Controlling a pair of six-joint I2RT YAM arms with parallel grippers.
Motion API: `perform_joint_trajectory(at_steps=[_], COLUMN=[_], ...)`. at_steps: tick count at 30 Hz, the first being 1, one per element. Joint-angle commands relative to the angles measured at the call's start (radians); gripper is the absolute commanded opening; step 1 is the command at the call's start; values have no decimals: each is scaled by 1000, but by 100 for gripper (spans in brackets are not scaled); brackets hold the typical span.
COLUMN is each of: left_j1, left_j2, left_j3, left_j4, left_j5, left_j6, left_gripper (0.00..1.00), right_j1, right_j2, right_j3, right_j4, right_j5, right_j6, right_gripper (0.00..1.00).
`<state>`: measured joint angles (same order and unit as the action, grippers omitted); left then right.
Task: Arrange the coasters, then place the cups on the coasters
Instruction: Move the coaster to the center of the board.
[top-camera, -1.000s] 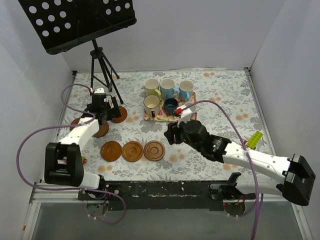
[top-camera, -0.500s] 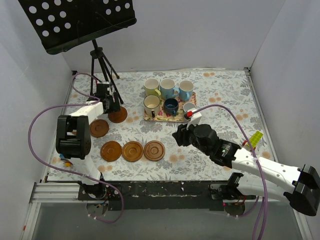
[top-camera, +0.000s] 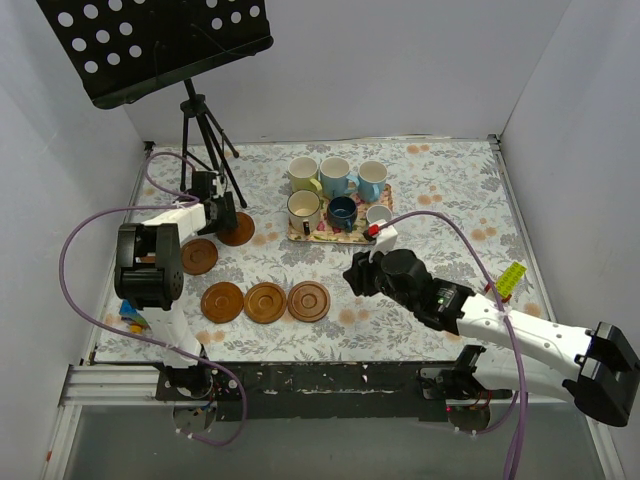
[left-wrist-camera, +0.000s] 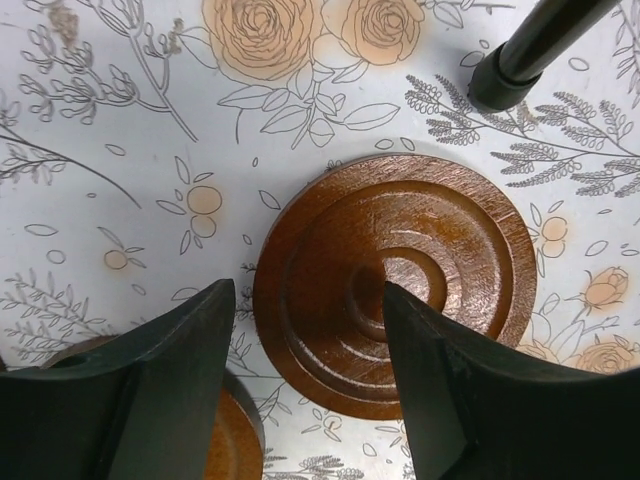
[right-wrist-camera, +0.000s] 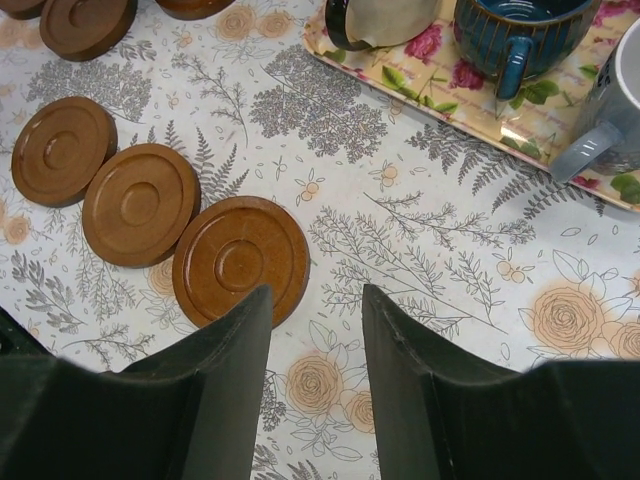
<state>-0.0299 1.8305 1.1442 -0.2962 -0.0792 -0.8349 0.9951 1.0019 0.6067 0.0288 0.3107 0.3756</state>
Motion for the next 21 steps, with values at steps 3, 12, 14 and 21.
perform_joint_trajectory(at_steps=[3, 12, 14, 21], left_j1=[1, -8, -19, -90], left_j2=[36, 33, 26, -10], left_j3=[25, 17, 8, -47], left_j4=[14, 9, 8, 0], left_j5=[7, 29, 30, 19], left_j6=[16, 17, 25, 40], left_gripper=[59, 34, 27, 15], right_j1=[-4, -4, -3, -4], right_j2=[21, 58, 66, 72], right_j3=[45, 70, 77, 94], right_j4=[28, 11, 5, -12], right_j5=[-15, -16, -16, -2], right_j6=[26, 29, 29, 28], right_gripper=[48, 47, 47, 47])
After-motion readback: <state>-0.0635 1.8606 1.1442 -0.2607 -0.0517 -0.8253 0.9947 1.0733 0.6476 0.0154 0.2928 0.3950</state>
